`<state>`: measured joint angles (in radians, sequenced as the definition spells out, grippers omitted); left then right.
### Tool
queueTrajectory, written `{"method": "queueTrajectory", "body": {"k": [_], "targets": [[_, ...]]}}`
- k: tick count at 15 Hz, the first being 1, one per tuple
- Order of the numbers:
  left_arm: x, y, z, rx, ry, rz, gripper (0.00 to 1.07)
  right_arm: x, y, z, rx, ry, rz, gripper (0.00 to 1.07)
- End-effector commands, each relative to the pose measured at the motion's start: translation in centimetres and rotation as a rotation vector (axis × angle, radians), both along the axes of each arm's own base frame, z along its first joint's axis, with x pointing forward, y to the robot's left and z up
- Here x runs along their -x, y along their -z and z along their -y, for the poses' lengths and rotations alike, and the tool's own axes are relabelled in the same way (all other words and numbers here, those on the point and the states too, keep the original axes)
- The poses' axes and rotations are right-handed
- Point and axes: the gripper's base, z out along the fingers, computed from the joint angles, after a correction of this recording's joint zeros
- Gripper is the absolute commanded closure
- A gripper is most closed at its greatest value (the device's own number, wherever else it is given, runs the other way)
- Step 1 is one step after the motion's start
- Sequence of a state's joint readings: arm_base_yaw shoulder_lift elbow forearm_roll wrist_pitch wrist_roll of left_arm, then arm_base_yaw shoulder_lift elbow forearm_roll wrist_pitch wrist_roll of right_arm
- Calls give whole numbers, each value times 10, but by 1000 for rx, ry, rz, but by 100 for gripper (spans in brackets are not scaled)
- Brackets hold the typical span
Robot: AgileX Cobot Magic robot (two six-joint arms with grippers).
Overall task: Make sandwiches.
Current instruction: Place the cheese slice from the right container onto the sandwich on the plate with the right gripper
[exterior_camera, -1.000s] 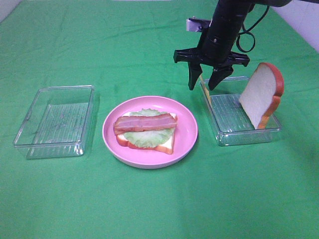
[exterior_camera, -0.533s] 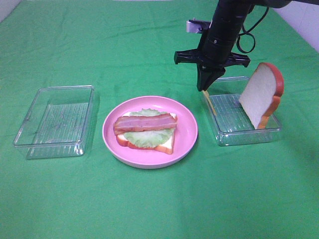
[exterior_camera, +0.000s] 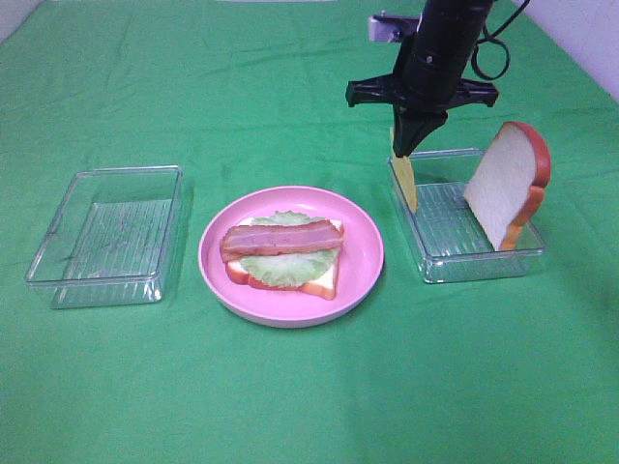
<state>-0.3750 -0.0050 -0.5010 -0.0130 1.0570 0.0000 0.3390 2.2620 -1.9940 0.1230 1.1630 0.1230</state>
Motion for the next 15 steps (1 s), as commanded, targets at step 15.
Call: {"method": "queueTrajectory", "body": {"k": [15], "targets": [[1, 0, 0, 8, 5, 16, 27, 106, -39, -124, -407, -417, -45, 107]]}}
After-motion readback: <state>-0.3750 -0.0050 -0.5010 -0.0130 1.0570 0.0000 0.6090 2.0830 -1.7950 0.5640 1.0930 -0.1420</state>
